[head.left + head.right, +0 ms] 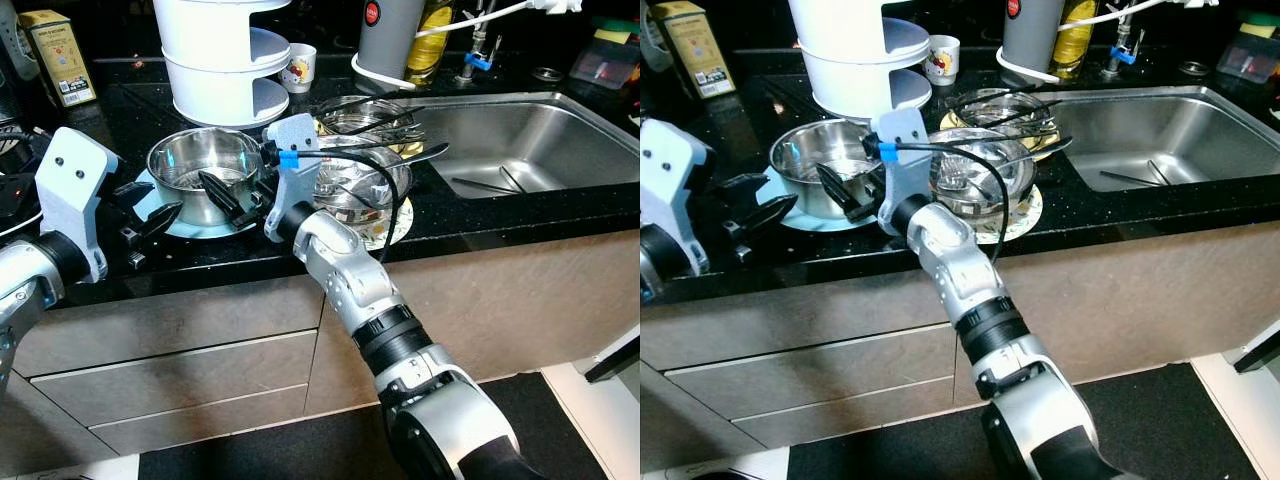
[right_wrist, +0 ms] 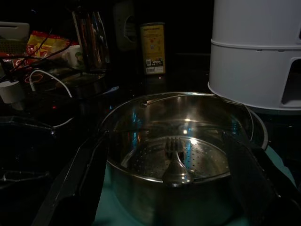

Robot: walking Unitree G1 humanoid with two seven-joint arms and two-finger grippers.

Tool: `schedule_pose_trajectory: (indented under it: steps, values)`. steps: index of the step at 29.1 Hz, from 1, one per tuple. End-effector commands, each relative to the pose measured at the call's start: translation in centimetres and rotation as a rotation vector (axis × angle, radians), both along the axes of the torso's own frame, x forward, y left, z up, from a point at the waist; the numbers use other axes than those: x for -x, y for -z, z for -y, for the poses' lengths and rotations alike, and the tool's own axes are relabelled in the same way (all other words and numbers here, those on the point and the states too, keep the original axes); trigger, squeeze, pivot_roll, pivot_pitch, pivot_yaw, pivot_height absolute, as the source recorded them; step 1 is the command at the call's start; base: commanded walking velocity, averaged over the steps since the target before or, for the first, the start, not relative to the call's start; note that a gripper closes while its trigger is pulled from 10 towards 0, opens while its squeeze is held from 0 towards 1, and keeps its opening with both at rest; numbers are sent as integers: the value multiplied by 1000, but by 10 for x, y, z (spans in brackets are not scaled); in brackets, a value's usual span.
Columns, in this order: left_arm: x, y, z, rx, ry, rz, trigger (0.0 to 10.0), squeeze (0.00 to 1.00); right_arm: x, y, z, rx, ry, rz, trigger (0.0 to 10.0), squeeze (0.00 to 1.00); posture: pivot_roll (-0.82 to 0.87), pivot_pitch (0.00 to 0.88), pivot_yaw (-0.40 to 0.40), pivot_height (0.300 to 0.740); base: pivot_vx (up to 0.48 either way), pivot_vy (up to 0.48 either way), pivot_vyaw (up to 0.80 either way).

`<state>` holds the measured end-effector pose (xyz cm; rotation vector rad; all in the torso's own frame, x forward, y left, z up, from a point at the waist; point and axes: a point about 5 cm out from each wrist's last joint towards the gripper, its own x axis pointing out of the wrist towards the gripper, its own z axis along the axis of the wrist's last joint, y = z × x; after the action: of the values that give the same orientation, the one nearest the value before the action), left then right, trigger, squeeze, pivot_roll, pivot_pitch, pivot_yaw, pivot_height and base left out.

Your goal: Kitchen organization

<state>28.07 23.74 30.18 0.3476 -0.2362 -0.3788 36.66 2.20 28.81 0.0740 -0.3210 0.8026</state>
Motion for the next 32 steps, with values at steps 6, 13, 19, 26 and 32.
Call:
schedule_pose_trajectory:
  steps: [6, 13, 19, 26, 32]
  values:
    - [4, -4, 2, 0, 18, 8, 10000, 0, -5, 1, -1, -10, -4, -22, 3137, 0, -11, 200, -56, 740, 0, 0, 0]
    - [4, -4, 2, 2, 20, 5, 10000, 0, -6, -1, 0, -20, -4, -23, 0, 0, -13, 200, -57, 740, 0, 0, 0]
    - [4, -5, 2, 7, 19, 7, 10000, 0, -8, -4, 0, -31, -6, -22, 0, 0, -13, 199, -57, 740, 0, 0, 0]
    - [3, -6, 2, 7, 16, 13, 10000, 0, -9, -10, 1, -55, -8, -14, 0, 0, -13, 197, -56, 740, 0, 0, 0]
    - [3, -7, 2, 8, 16, 16, 10000, 0, -10, -20, 3, -96, -18, -1, 0, 0, -14, 195, -55, 740, 0, 0, 0]
